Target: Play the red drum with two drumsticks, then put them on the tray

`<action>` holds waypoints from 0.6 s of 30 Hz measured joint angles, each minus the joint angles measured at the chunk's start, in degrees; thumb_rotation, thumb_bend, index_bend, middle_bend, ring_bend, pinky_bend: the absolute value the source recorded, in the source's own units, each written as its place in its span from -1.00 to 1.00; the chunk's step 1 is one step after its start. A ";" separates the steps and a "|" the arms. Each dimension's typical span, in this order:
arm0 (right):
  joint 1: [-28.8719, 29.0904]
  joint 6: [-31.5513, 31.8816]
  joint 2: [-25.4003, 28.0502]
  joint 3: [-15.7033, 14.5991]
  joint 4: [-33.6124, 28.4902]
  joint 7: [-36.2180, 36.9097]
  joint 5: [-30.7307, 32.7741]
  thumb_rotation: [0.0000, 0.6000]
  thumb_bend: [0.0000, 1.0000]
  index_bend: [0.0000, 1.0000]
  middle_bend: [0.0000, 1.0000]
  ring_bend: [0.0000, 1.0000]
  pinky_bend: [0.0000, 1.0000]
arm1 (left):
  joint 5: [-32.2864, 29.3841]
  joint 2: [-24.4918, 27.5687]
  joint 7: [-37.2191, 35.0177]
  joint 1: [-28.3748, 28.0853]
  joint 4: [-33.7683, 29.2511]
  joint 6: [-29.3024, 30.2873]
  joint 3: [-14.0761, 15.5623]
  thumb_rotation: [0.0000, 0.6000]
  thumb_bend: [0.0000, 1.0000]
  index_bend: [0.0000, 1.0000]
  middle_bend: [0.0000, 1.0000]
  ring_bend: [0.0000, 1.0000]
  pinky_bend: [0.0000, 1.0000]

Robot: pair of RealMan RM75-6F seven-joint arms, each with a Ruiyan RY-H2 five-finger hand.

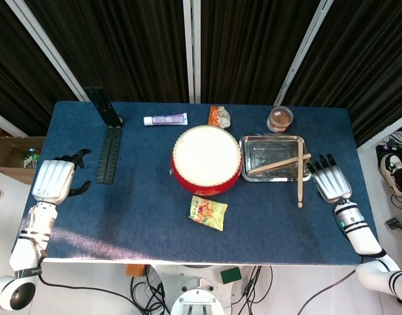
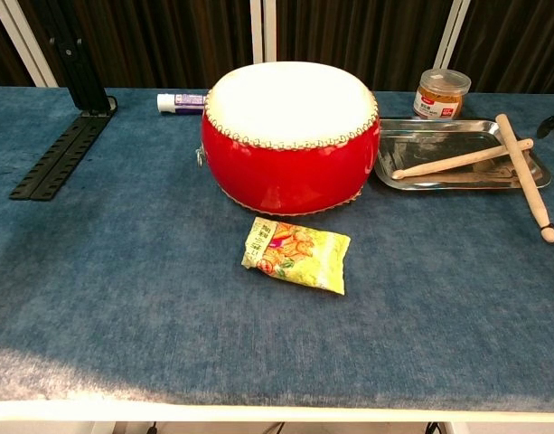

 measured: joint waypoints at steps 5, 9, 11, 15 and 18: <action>1.37 -0.68 -4.93 -0.43 7.49 3.25 -4.53 1.00 -0.77 -0.38 -0.34 -0.73 -0.61 | 0.05 0.55 -0.69 0.55 -0.47 -0.40 -0.13 1.00 -0.58 -0.53 -0.10 -0.06 0.12; 2.56 -0.79 -7.87 -0.45 11.55 5.22 -7.13 1.00 -0.67 -0.29 -0.29 -0.71 -0.61 | 0.22 0.80 -1.19 0.93 -0.78 -0.35 -0.40 1.00 -0.58 -0.53 -0.10 -0.06 0.12; 3.25 -1.03 -9.07 -0.39 13.09 5.94 -8.13 1.00 -0.62 -0.24 -0.24 -0.68 -0.59 | 0.48 0.99 -1.33 1.17 -1.00 -0.22 -0.51 1.00 -0.58 -0.53 -0.10 -0.06 0.12; 4.36 -1.76 -10.54 -0.03 15.05 6.88 -9.20 1.00 -0.40 -0.11 -0.19 -0.59 -0.54 | 0.93 1.34 -1.47 1.66 -1.34 0.08 -0.60 1.00 -0.58 -0.53 -0.10 -0.06 0.12; 4.94 -2.21 -11.05 0.76 15.61 7.78 -9.27 1.00 -0.31 -0.03 -0.18 -0.55 -0.53 | 0.88 1.57 -1.64 2.01 -1.51 0.11 -0.65 1.00 -0.58 -0.53 -0.10 -0.06 0.12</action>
